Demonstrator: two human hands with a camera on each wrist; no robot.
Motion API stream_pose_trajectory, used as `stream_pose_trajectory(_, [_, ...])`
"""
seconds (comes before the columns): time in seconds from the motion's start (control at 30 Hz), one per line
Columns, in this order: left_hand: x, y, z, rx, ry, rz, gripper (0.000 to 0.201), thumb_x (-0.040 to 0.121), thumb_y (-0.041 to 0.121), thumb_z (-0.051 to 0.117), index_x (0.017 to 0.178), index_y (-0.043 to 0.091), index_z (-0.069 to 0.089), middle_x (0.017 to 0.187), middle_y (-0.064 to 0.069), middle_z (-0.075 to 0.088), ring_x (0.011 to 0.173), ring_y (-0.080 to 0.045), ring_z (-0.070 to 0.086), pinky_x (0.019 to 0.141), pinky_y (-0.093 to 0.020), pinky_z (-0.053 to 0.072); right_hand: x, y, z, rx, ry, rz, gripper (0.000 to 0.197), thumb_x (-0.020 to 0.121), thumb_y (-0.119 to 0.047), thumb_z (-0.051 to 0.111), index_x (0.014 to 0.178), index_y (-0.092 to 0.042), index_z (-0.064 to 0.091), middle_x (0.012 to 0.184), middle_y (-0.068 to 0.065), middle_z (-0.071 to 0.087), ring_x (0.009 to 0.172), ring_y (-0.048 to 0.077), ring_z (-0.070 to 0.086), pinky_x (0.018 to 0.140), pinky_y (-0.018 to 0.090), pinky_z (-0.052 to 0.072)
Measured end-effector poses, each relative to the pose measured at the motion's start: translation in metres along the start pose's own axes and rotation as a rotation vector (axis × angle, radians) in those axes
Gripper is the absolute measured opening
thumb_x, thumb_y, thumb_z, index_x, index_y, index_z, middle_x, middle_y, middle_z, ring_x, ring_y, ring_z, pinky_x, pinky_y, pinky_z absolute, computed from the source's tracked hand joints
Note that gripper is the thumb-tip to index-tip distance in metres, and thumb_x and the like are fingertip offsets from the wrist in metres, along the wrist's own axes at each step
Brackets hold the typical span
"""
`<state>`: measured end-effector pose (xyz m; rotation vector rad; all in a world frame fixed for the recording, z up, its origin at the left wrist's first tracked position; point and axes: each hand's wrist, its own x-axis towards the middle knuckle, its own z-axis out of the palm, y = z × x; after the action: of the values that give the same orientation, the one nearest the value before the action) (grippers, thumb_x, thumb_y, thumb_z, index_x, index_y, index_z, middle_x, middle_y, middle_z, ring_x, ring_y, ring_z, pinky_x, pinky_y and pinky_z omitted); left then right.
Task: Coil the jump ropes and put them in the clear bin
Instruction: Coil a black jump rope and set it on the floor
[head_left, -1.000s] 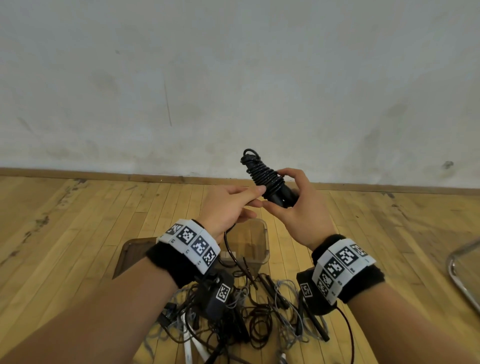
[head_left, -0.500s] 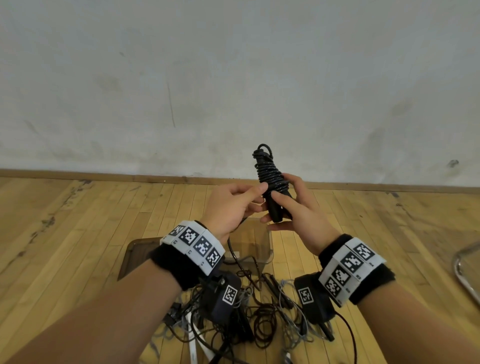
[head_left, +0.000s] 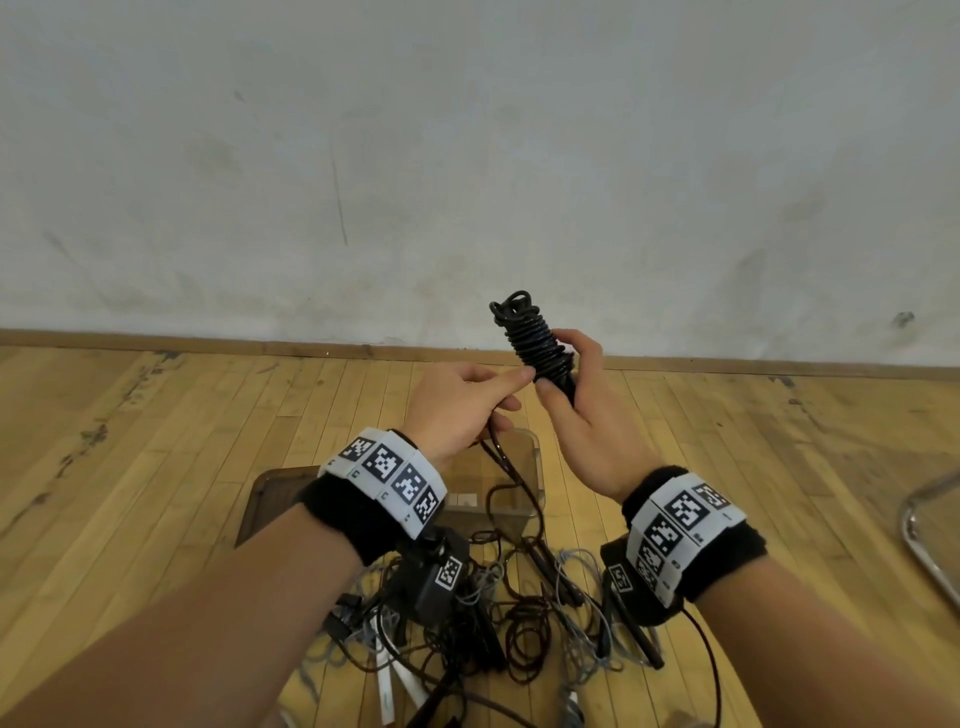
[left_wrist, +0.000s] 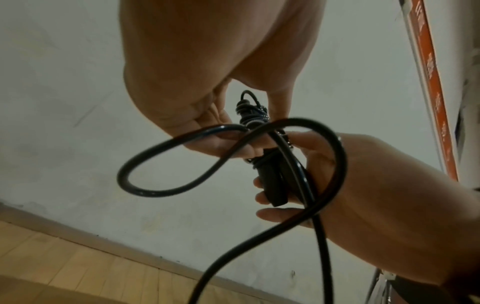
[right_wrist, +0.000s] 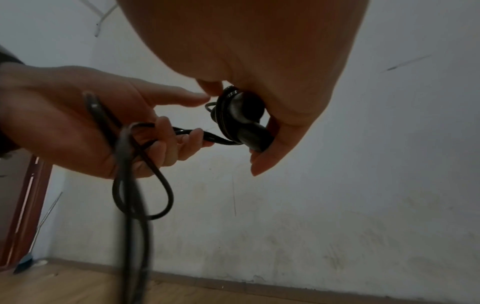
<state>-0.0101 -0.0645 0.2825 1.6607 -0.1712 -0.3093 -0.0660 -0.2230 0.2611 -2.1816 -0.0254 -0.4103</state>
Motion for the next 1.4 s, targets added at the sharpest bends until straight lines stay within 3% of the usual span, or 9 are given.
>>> stream_pose_trajectory(0.1, [-0.003, 0.002, 0.003, -0.075, -0.013, -0.023, 0.042, 0.082, 0.050, 0.081, 0.102, 0.013, 0.077, 0.084, -0.001, 0.079, 0.065, -0.013, 0.071, 0.073, -0.031, 0.062, 0.000, 0.002, 0.000, 0.057, -0.033, -0.017, 0.040, 0.107, -0.038, 0.030, 0.146, -0.042, 0.031, 0.129, -0.003, 0.059, 0.113, 0.012, 0.056, 0.092, 0.035, 0.048])
stream_pose_trajectory(0.17, [-0.003, 0.002, 0.004, -0.110, -0.007, -0.030, 0.044, 0.081, 0.051, 0.081, 0.100, 0.012, 0.077, 0.085, -0.004, 0.079, 0.066, -0.015, 0.071, 0.074, -0.032, 0.061, 0.000, 0.002, -0.001, -0.003, -0.045, -0.042, 0.040, 0.110, -0.030, 0.031, 0.149, -0.040, 0.033, 0.127, -0.004, 0.057, 0.119, 0.017, 0.052, 0.098, 0.036, 0.045])
stream_pose_trajectory(0.43, [-0.003, 0.005, 0.006, -0.241, 0.005, 0.050, 0.028, 0.088, 0.036, 0.078, 0.097, 0.010, 0.077, 0.079, 0.001, 0.072, 0.066, -0.009, 0.066, 0.070, -0.026, 0.056, 0.000, -0.014, -0.002, 0.099, 0.096, -0.110, 0.062, 0.097, -0.028, 0.065, 0.152, -0.034, 0.035, 0.097, -0.008, 0.059, 0.085, 0.003, 0.059, 0.077, 0.013, 0.045])
stream_pose_trajectory(0.57, [-0.003, 0.009, 0.003, -0.327, -0.135, 0.036, 0.016, 0.096, 0.019, 0.069, 0.093, 0.005, 0.074, 0.067, 0.004, 0.063, 0.066, -0.006, 0.063, 0.073, -0.023, 0.055, -0.001, -0.017, -0.003, 0.252, 0.167, 0.034, 0.081, 0.085, -0.034, 0.079, 0.152, -0.033, 0.034, 0.106, 0.000, 0.064, 0.091, 0.008, 0.068, 0.083, 0.023, 0.057])
stream_pose_trajectory(0.73, [-0.004, 0.008, 0.002, -0.322, -0.182, 0.022, 0.015, 0.097, 0.015, 0.067, 0.107, 0.011, 0.077, 0.088, -0.008, 0.067, 0.068, -0.006, 0.062, 0.070, -0.020, 0.055, 0.003, -0.009, 0.001, 0.266, 0.108, 0.101, 0.059, 0.087, -0.041, 0.078, 0.138, -0.030, 0.052, 0.114, -0.012, 0.069, 0.106, 0.012, 0.070, 0.091, 0.048, 0.059])
stream_pose_trajectory(0.9, [-0.003, 0.005, 0.001, -0.218, -0.168, 0.016, 0.018, 0.096, 0.028, 0.070, 0.110, 0.019, 0.078, 0.103, -0.003, 0.078, 0.082, -0.012, 0.068, 0.076, -0.026, 0.057, 0.001, -0.008, -0.006, 0.188, 0.115, 0.121, 0.063, 0.077, -0.055, 0.079, 0.129, -0.035, 0.052, 0.099, -0.002, 0.072, 0.078, 0.014, 0.073, 0.067, 0.037, 0.061])
stream_pose_trajectory(1.1, [0.002, 0.004, 0.000, -0.074, -0.040, 0.051, 0.044, 0.075, 0.061, 0.080, 0.096, 0.022, 0.078, 0.067, 0.010, 0.062, 0.061, -0.011, 0.056, 0.068, -0.032, 0.051, 0.001, -0.009, -0.008, 0.084, 0.112, 0.065, 0.054, 0.079, -0.044, 0.083, 0.122, -0.041, 0.050, 0.087, -0.001, 0.071, 0.070, 0.014, 0.070, 0.067, 0.042, 0.061])
stream_pose_trajectory(1.27, [0.002, 0.001, 0.002, -0.094, -0.064, 0.090, 0.035, 0.084, 0.046, 0.080, 0.100, 0.016, 0.076, 0.068, 0.003, 0.058, 0.058, -0.012, 0.050, 0.065, -0.031, 0.047, -0.001, -0.012, -0.009, 0.088, 0.115, 0.012, 0.063, 0.080, -0.029, 0.085, 0.128, -0.039, 0.046, 0.098, -0.006, 0.068, 0.085, 0.005, 0.069, 0.078, 0.025, 0.059])
stream_pose_trajectory(1.4, [0.004, 0.000, 0.000, -0.178, -0.062, 0.056, 0.032, 0.091, 0.039, 0.075, 0.097, 0.007, 0.078, 0.068, 0.006, 0.056, 0.059, -0.009, 0.049, 0.062, -0.024, 0.047, -0.002, -0.021, -0.011, 0.417, 0.017, 0.146, 0.068, 0.090, -0.014, 0.076, 0.144, -0.033, 0.038, 0.104, 0.008, 0.073, 0.083, 0.024, 0.076, 0.072, 0.033, 0.063])
